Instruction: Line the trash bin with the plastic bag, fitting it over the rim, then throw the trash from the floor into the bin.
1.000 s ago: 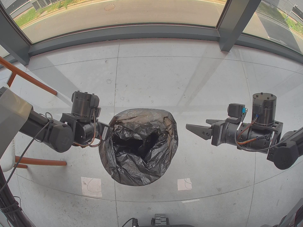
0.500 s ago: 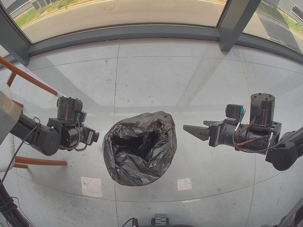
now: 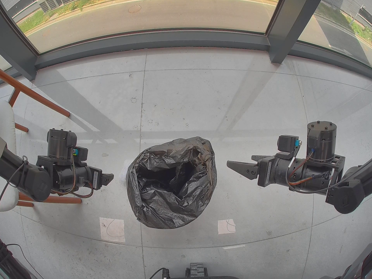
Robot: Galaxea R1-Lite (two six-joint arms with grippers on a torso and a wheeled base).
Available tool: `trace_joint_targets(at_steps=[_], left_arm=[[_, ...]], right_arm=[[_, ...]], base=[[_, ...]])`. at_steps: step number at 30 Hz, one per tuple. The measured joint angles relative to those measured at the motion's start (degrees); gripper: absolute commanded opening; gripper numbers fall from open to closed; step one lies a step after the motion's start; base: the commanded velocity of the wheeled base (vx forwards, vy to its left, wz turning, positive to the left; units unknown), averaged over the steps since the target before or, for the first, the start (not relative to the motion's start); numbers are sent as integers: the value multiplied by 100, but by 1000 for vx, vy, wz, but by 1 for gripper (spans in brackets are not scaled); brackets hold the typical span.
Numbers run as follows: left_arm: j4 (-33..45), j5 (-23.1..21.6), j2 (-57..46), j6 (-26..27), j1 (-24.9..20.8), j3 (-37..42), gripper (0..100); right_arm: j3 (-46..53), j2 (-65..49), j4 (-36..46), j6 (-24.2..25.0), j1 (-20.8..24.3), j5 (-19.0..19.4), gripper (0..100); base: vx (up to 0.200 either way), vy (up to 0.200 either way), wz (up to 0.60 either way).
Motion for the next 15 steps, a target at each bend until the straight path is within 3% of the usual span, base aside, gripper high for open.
trace_joint_targets(at_steps=[10,15], left_arm=[[-1771,-39,518,-278,149,488,100],[-2070,-35,772,-318,179,614,100]], right_arm=[[22,-6,0,-1,-44,-6,100],[40,-6,7,5,-77,-22,100]], base=[[0,0,0],[0,200,0]])
